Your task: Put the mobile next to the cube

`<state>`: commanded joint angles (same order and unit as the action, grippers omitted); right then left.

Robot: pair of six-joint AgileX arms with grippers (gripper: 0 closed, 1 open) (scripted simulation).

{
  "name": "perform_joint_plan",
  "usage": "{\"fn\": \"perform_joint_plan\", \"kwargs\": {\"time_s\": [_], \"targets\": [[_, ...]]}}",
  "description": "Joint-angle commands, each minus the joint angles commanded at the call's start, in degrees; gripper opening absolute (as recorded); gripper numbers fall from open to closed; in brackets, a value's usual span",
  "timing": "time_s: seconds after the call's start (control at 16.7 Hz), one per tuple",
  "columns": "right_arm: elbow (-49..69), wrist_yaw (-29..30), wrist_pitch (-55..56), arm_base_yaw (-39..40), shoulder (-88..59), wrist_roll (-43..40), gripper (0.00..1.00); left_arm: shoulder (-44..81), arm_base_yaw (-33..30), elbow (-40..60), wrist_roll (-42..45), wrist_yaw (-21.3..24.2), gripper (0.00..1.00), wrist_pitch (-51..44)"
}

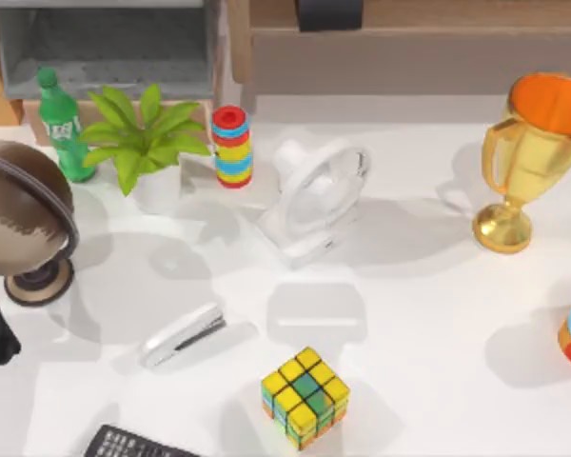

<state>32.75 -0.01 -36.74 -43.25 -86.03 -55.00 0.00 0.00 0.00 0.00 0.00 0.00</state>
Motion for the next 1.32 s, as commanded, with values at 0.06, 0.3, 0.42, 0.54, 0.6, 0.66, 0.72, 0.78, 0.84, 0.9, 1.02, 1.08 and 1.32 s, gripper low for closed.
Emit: {"fn": "perform_joint_plan", "kwargs": {"time_s": [0.06, 0.3, 0.42, 0.54, 0.6, 0.66, 0.72, 0.78, 0.84, 0.9, 1.02, 1.08, 1.32], "targets": [[0.00, 0.00, 0.00, 0.00, 0.00, 0.00, 0.00, 0.00, 0.00, 0.00, 0.00, 0.00, 1.00, 0.00], [1.82, -0.18, -4.36, 0.01, 2.67, 0.69, 0.00, 0.00, 0.00, 0.00, 0.00, 0.00, 1.00, 0.00], [2.29, -0.18, -5.35, 0.00, 3.19, 0.67, 0.00, 0.00, 0.00, 0.00, 0.00, 0.00, 1.00, 0.00], [2.75, -0.18, -6.34, -0.01, 3.72, 0.66, 0.00, 0.00, 0.00, 0.00, 0.00, 0.00, 1.00, 0.00], [2.99, -0.18, -6.83, -0.01, 3.98, 0.65, 0.00, 0.00, 0.00, 0.00, 0.00, 0.00, 1.00, 0.00], [3.22, -0.18, -7.32, -0.02, 4.24, 0.64, 0.00, 0.00, 0.00, 0.00, 0.00, 0.00, 1.00, 0.00], [3.45, -0.18, -7.82, -0.02, 4.50, 0.63, 0.00, 0.00, 0.00, 0.00, 0.00, 0.00, 1.00, 0.00], [3.68, -0.18, -8.30, -0.02, 4.75, 0.62, 0.00, 0.00, 0.00, 0.00, 0.00, 0.00, 1.00, 0.00], [3.93, -0.17, -8.90, -0.03, 5.06, 0.62, 0.00, 0.00, 0.00, 0.00, 0.00, 0.00, 1.00, 0.00], [4.11, -0.17, -9.23, -0.01, 5.29, 0.63, 0.00, 0.00, 0.00, 0.00, 0.00, 0.00, 1.00, 0.00], [4.11, -0.17, -9.23, -0.01, 5.29, 0.63, 0.00, 0.00, 0.00, 0.00, 0.00, 0.00, 1.00, 0.00], [3.92, -0.18, -9.09, 0.00, 5.02, 0.73, 0.00, 0.00, 0.00, 0.00, 0.00, 0.00, 1.00, 0.00], [5.58, 0.07, -11.02, 1.60, 7.05, 2.44, 0.00, 0.00, 0.00, 0.00, 0.00, 0.00, 1.00, 0.00]]}}
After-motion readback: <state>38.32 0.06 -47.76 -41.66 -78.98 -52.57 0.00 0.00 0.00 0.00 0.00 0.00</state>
